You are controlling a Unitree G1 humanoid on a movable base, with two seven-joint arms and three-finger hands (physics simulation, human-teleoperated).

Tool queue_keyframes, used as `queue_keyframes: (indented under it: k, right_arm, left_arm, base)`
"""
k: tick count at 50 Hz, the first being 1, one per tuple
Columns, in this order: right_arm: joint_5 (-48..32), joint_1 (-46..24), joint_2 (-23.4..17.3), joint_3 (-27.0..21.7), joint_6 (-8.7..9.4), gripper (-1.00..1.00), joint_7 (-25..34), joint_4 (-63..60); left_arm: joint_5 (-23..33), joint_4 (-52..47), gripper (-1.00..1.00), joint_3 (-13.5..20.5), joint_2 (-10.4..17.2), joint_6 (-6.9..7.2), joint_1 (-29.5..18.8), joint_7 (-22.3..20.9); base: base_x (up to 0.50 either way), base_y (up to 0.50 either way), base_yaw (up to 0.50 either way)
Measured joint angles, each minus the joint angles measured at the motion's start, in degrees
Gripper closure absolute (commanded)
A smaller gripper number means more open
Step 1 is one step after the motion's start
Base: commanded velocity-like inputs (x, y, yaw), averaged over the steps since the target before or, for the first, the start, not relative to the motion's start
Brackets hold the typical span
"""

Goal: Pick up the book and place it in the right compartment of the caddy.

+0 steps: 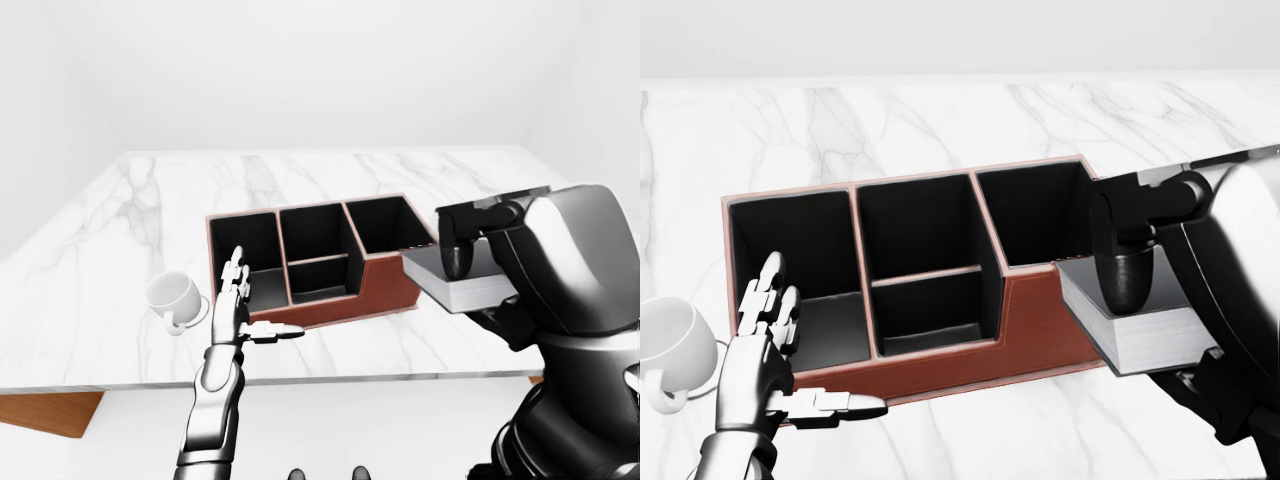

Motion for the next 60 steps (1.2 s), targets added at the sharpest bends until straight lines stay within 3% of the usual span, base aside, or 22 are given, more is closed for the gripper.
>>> queue_keyframes:
  k: [18, 45, 60]
  right_arm:
    - [-2.44, -17.77, -4.21, -0.48, 0.0, 1.0, 0.0, 1.89]
    - [3.46, -22.6, -2.36, 2.77, 0.0, 1.0, -0.01, 19.26]
    - [7.69, -27.57, -4.77, 1.81, 0.0, 1.0, 0.0, 31.96]
  left_arm:
    - [0.22, -0.39, -1.0, -0.08, -0.03, 0.07, 0.24, -0.08]
    - [0.38, -0.14, -1.0, -0.13, -0.03, -0.13, 0.14, -0.12]
    - [0.43, -0.11, -1.0, -0.14, -0.02, -0.1, 0.04, -0.15]
  base:
    - [0.0, 0.0, 0.0]
    - [0.0, 0.0, 0.0]
    - [0.0, 0.0, 0.0]
